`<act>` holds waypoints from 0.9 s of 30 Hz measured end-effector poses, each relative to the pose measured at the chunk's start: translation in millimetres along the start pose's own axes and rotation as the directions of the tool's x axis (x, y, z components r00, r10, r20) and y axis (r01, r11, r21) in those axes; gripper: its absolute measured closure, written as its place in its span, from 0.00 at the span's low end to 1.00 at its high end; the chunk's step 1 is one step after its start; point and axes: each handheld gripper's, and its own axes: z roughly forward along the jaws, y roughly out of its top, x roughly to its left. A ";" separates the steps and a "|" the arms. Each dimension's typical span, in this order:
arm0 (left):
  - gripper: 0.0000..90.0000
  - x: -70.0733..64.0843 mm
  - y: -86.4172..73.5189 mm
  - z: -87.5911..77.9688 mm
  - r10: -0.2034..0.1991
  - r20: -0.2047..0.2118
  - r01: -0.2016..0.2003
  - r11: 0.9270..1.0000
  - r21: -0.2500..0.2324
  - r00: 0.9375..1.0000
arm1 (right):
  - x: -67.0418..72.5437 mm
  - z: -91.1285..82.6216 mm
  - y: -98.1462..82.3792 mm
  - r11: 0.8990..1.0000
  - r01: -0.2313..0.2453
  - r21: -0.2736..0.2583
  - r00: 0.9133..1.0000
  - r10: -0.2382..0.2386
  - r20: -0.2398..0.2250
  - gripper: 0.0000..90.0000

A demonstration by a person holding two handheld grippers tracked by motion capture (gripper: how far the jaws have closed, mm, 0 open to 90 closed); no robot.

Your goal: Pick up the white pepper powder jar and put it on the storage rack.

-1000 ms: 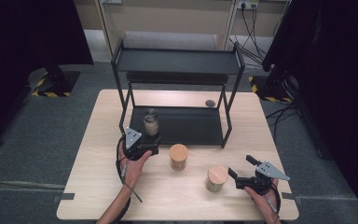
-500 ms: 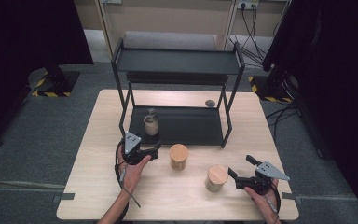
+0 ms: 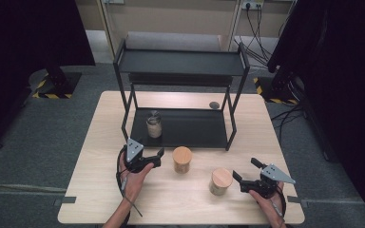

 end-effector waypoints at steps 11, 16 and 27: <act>0.04 -1.3 -5.5 -9.2 0.010 -0.004 -0.010 1.000 0.004 1.000 | 0.1 -0.1 -0.2 1.000 0.002 -0.001 1.000 -0.002 0.000 0.01; 0.04 -1.5 -8.0 -12.6 0.013 -0.004 -0.013 1.000 0.006 1.000 | 0.3 -0.1 -0.2 1.000 0.002 -0.001 1.000 -0.002 0.000 0.01; 0.04 0.1 -13.6 -21.5 0.008 -0.004 -0.008 1.000 0.009 1.000 | 0.2 -0.1 -0.2 1.000 0.002 -0.001 1.000 -0.002 0.000 0.01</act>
